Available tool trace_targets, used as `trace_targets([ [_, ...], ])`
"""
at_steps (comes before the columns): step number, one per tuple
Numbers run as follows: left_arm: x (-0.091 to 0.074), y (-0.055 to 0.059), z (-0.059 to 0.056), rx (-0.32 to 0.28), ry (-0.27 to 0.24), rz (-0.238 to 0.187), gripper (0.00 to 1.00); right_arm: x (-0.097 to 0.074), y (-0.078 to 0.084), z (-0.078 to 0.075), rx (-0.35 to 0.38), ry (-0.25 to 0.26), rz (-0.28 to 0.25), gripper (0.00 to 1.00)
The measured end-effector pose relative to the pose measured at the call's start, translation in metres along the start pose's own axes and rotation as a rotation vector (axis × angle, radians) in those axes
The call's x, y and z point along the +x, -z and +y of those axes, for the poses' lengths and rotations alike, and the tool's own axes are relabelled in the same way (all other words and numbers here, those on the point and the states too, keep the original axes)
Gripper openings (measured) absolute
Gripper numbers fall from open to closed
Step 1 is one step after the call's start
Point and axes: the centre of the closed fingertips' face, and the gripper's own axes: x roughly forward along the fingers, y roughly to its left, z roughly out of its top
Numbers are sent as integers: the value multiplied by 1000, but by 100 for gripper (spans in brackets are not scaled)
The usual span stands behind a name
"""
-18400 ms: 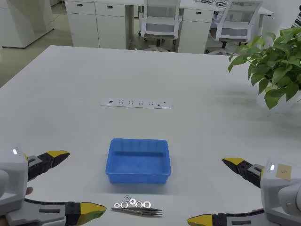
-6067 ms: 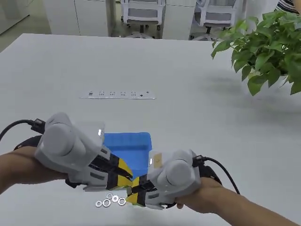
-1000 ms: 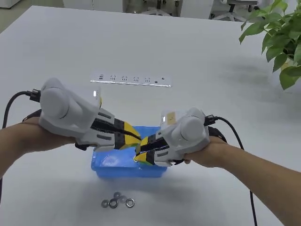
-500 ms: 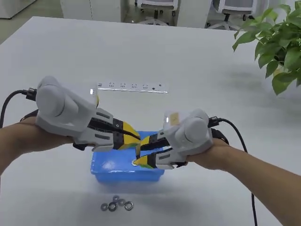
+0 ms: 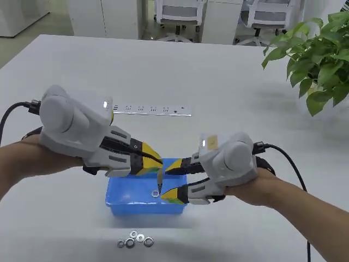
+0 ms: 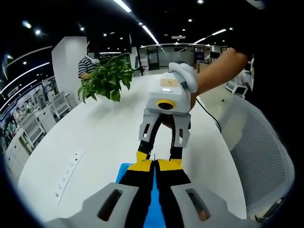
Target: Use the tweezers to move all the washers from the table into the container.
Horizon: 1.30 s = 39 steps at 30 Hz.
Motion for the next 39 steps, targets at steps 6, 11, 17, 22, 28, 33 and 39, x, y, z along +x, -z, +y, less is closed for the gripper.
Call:
trace_targets([
  [6,-3,-5,-9,12,9,3,6,-10,5,6,23,23,-5,40],
  [11,-3,-7,-19,20,20,7,6,-17,8,15,42,26,0,47],
  [17,-3,-5,-29,22,28,11,6,-25,10,21,50,33,-5,50],
  [22,-1,0,-39,17,37,16,6,-29,10,26,76,39,-13,54],
  [28,1,10,-49,12,47,29,6,-32,10,33,103,41,-22,57],
  [33,4,18,-55,8,58,42,6,-33,13,38,103,40,-16,58],
  [39,7,25,-60,1,68,49,6,-33,15,44,115,40,-17,59],
])
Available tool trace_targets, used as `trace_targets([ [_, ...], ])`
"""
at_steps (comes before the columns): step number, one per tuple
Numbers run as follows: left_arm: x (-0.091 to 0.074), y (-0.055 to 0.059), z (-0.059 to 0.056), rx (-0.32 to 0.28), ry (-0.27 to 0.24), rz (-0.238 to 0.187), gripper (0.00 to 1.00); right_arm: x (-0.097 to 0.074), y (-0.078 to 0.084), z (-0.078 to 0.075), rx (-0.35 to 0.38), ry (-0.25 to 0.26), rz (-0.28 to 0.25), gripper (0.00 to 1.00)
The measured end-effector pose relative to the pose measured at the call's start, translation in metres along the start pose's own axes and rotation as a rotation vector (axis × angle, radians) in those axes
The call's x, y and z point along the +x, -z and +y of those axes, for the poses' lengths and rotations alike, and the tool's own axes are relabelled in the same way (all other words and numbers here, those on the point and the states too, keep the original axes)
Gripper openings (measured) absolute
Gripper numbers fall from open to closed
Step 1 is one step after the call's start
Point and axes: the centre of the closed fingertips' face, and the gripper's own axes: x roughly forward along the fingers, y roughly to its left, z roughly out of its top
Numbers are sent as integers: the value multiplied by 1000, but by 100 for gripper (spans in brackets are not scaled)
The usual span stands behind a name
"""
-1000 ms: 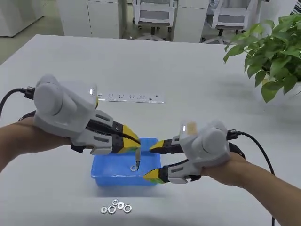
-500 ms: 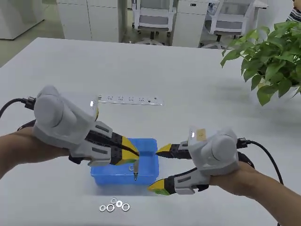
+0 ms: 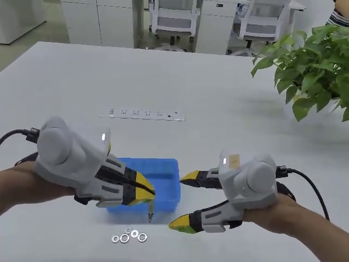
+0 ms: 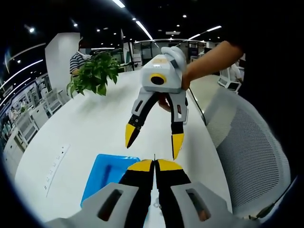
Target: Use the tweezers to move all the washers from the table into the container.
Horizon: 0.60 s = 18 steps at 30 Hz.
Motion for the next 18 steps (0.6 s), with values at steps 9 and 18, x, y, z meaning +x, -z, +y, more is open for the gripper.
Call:
trace_targets([
  [9,4,13,-5,-9,7,22,6,3,8,8,-1,-17,14,59],
  [18,6,23,-5,-19,5,41,6,6,11,10,0,-24,22,58],
])
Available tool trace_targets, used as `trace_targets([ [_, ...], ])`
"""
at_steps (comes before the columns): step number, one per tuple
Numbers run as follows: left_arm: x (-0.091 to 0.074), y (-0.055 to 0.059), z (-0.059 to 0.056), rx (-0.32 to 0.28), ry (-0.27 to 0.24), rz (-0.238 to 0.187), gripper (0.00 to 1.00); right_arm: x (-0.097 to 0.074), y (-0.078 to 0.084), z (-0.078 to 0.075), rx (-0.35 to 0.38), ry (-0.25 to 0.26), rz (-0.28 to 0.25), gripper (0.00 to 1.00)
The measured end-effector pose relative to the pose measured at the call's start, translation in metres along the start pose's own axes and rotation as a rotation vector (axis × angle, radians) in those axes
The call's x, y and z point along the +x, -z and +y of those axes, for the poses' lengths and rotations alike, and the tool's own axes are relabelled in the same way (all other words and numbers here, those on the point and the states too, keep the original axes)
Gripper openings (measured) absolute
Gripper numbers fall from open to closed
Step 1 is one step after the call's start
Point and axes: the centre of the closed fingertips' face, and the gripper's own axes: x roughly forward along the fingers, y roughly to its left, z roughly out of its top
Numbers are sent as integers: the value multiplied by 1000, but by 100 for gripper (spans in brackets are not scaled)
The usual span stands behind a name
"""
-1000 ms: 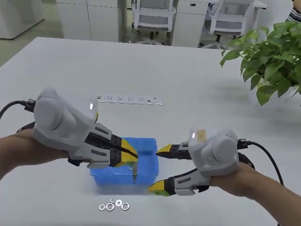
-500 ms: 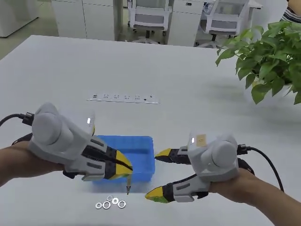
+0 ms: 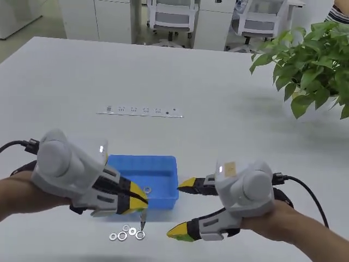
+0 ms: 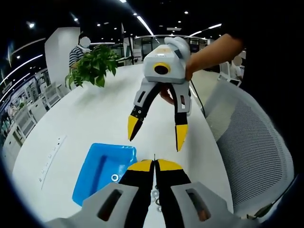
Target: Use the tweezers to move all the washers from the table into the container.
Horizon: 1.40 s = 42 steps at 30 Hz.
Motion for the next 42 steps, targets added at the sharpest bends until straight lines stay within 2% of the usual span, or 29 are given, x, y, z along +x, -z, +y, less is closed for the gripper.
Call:
trace_targets([
  [9,4,8,-2,-14,7,9,6,1,6,3,2,-5,17,57],
  [13,7,6,0,-14,2,-3,6,2,8,3,3,-8,18,56],
  [24,7,6,0,-2,7,0,6,6,5,5,-10,-21,8,52],
  [36,5,8,-4,25,34,10,6,25,-9,8,-61,-67,-6,41],
  [42,3,9,-3,27,39,12,6,35,-8,11,-75,-88,8,38],
])
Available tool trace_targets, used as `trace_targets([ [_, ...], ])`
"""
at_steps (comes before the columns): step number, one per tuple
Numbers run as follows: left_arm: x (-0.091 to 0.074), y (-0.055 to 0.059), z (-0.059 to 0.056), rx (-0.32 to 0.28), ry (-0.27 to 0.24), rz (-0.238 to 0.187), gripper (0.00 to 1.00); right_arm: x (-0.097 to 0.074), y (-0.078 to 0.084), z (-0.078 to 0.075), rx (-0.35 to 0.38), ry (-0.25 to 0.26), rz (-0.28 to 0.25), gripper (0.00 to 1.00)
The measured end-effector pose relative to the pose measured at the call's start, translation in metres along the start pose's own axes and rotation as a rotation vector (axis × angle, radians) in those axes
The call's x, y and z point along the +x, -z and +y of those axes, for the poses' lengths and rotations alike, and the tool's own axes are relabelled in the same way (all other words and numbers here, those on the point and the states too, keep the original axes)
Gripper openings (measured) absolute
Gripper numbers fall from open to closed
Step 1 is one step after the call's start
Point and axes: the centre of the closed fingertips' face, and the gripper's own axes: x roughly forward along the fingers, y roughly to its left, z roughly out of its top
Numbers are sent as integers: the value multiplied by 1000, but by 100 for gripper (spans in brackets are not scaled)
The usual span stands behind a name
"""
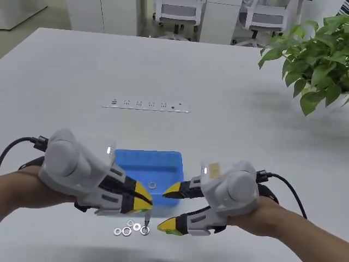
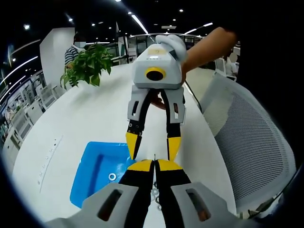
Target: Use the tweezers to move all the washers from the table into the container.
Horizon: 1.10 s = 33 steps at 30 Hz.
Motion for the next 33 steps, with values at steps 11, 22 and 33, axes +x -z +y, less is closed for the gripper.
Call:
trace_targets([
  [11,0,1,1,2,8,1,6,17,-2,7,-39,-58,8,23],
  [22,-1,1,2,0,8,3,6,30,-1,11,-64,-90,27,13],
  [33,1,0,2,-1,12,3,6,32,-1,11,-73,-87,40,9],
])
